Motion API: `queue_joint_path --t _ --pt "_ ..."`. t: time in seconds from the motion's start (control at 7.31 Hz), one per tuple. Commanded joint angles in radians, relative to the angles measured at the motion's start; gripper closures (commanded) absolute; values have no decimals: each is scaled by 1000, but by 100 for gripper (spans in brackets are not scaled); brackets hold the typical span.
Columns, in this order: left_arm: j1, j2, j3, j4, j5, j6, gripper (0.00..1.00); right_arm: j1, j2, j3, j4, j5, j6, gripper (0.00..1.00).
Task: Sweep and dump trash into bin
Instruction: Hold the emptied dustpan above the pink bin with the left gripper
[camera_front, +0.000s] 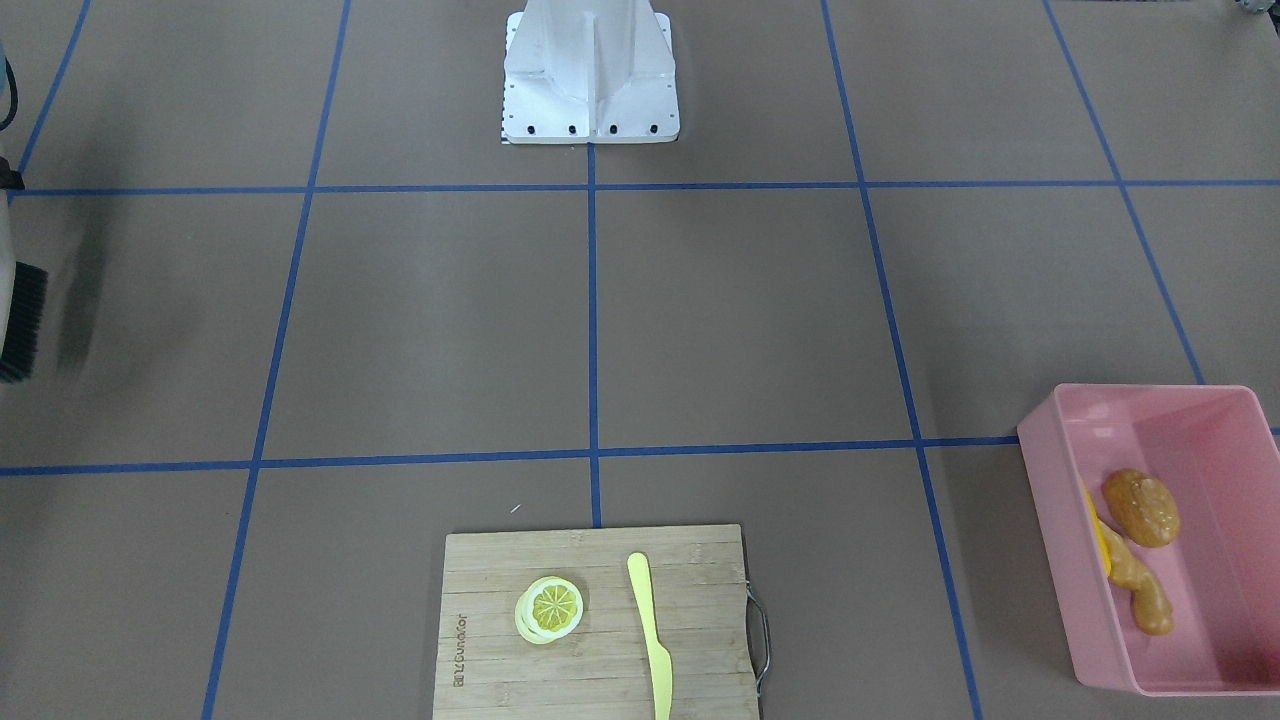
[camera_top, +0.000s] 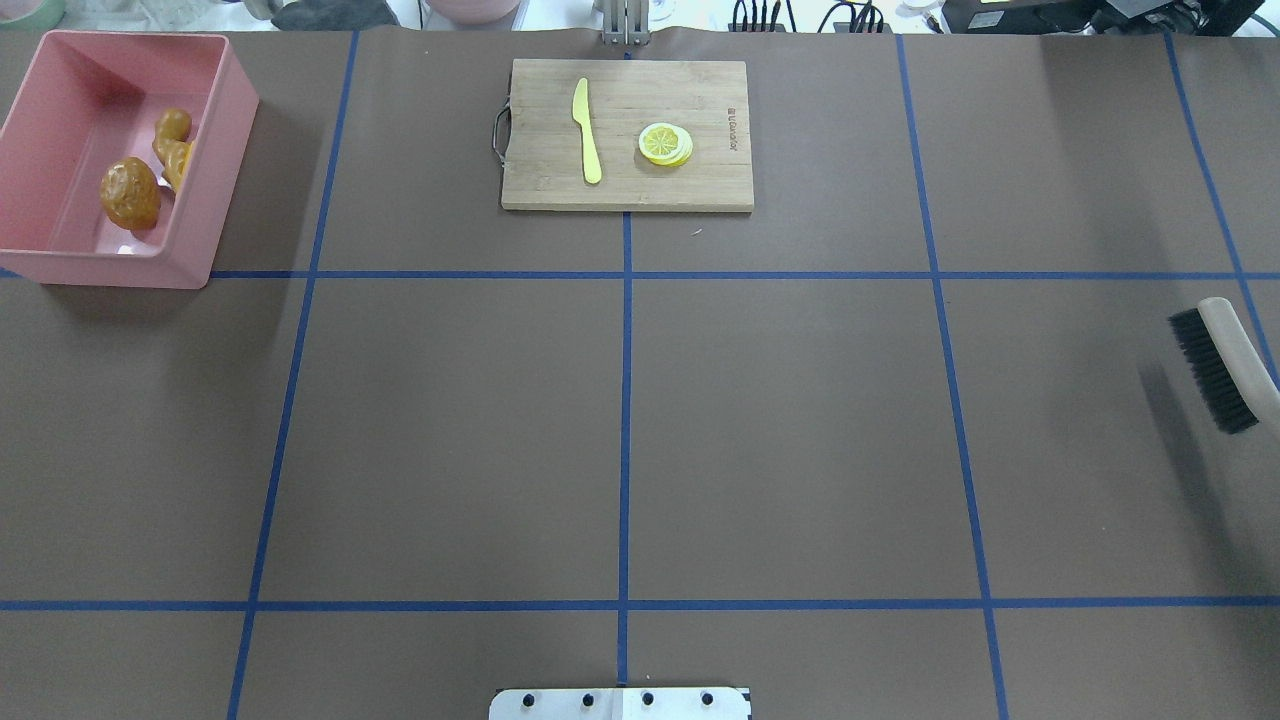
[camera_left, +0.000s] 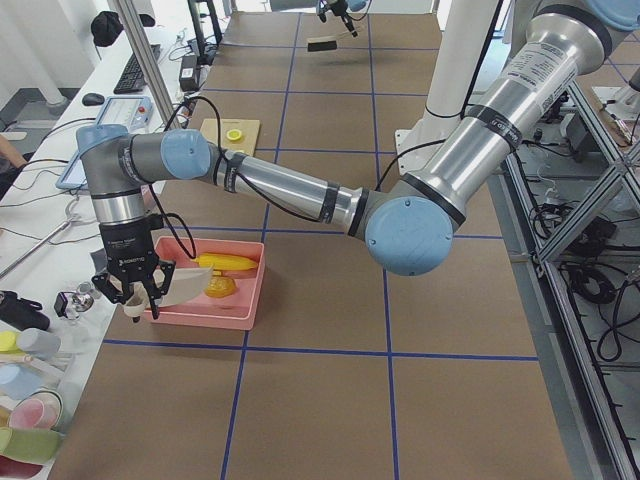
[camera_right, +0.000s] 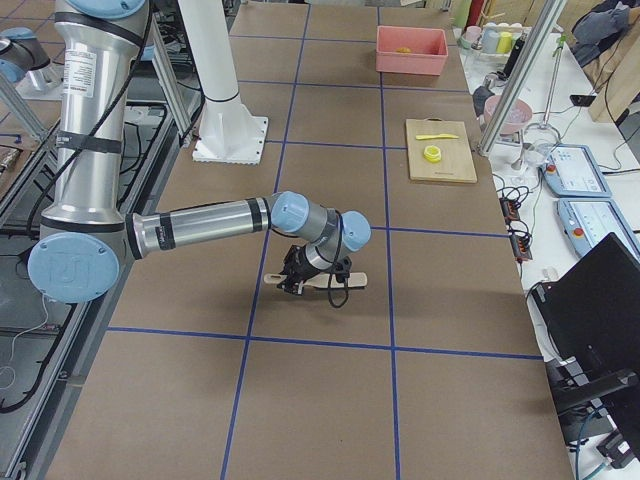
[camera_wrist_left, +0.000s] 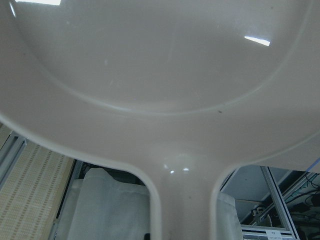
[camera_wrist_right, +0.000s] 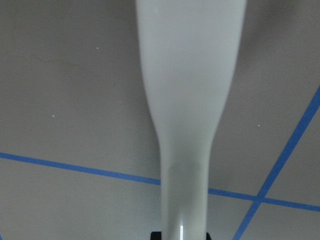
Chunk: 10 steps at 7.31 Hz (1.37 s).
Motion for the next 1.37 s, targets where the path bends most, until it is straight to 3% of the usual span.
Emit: queue_joint_path --t 0.0,0.55,0.68,1.09,1.23 --pt "-27 -7 -69 68 -96 -190 100 -2 14 -48 10 3 3 100" --pt "-50 0 -233 233 -315 -398 100 -4 51 -84 10 8 96 100" --pt "-38 3 -306 280 -343 -401 100 -5 49 -87 19 6 101 100" --pt "-9 11 -405 293 -432 -398 100 -25 51 -118 84 2 144 100" --pt "54 31 -472 305 -439 -397 100 -30 51 -121 90 2 144 100"
